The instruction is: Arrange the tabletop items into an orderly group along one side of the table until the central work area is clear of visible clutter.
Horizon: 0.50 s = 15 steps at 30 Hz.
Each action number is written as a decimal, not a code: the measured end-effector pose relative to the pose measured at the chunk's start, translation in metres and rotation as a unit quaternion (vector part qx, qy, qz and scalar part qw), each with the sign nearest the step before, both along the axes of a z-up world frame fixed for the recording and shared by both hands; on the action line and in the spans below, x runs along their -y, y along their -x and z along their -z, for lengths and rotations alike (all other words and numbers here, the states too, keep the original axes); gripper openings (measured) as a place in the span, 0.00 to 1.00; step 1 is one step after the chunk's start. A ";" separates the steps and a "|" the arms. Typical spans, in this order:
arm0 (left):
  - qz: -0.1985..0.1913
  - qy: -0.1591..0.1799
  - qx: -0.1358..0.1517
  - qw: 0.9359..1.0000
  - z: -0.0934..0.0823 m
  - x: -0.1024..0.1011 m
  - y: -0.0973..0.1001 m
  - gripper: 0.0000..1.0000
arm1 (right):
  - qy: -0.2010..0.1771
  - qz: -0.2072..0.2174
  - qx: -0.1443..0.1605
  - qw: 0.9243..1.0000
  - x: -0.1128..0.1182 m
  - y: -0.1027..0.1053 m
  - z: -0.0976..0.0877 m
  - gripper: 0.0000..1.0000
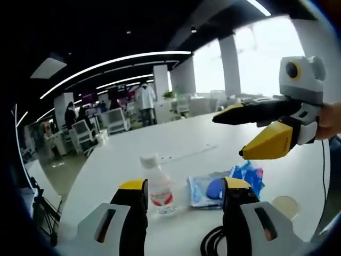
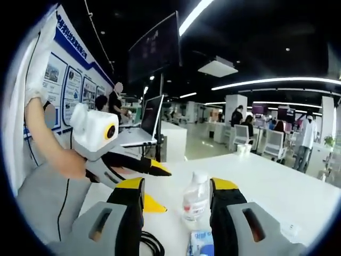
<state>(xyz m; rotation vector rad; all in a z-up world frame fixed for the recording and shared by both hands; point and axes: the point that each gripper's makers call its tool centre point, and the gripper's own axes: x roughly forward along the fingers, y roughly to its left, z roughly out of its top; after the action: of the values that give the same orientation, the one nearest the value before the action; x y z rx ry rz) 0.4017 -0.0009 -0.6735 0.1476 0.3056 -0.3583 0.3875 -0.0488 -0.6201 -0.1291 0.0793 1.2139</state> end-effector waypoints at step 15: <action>0.039 0.004 -0.012 0.999 0.005 0.016 0.020 0.51 | 0.011 0.049 0.006 0.999 0.027 0.027 -0.004 0.46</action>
<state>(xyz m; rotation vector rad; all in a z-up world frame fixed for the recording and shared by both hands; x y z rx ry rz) 0.3819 -0.0168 -0.6782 0.1483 0.3223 -0.4379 0.3607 -0.0755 -0.6164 -0.1499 0.0887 1.1137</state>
